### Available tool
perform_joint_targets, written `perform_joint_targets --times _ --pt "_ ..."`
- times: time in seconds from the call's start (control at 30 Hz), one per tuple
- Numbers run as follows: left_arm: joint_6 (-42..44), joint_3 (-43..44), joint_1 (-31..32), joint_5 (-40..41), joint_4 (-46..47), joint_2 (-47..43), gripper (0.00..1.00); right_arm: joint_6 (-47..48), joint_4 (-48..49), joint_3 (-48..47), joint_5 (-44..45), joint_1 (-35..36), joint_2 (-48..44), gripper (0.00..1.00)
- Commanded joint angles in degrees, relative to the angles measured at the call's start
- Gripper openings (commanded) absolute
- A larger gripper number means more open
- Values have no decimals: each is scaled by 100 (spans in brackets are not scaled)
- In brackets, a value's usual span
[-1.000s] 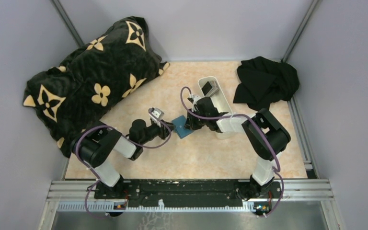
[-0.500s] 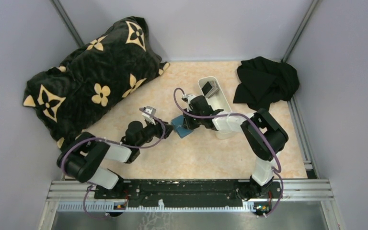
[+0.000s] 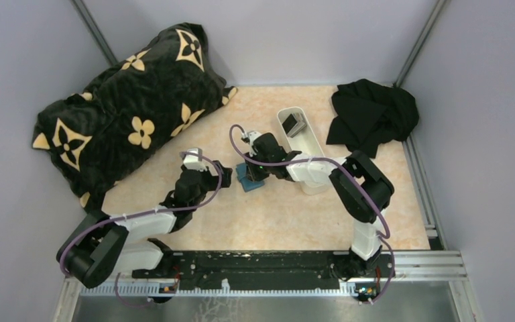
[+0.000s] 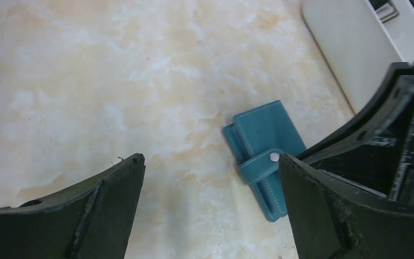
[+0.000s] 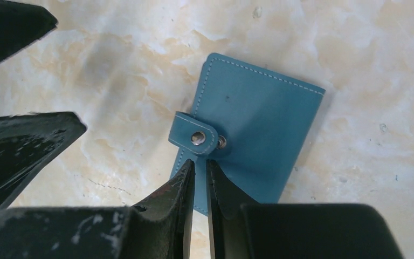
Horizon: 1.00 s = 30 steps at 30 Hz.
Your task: Take the credit cards out of the card holder
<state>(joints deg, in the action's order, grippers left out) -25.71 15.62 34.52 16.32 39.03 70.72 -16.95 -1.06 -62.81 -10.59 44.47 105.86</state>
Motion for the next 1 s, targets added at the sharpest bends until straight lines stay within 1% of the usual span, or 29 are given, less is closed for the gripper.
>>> perform_joint_targets --times 0.0,0.07,0.13,0.17,0.33,0.47,0.73,0.97 --pt "-832 -191 -51 616 -328 -159 99 69 57 -383 60 73 50 15" --pt "-1008 -226 -92 592 -367 -196 99 69 58 -430 84 74 60 15" --pt "-1119 -190 -103 622 -514 -248 92 84 57 -490 110 71 125 15" --pt "-1135 -167 -104 606 -575 -277 91 93 45 -539 117 71 174 15" --pt "-1150 96 -103 707 -1218 -380 85 96 75 -723 -1 79 343 15" --pt "-1141 58 -104 852 -1343 -401 84 100 57 -889 -23 135 406 15" --pt "-1121 37 -103 788 -1336 -410 83 111 1 -1173 -82 333 532 15" --pt "-1053 38 -104 693 -1369 -542 82 54 55 -1176 -181 370 678 15"
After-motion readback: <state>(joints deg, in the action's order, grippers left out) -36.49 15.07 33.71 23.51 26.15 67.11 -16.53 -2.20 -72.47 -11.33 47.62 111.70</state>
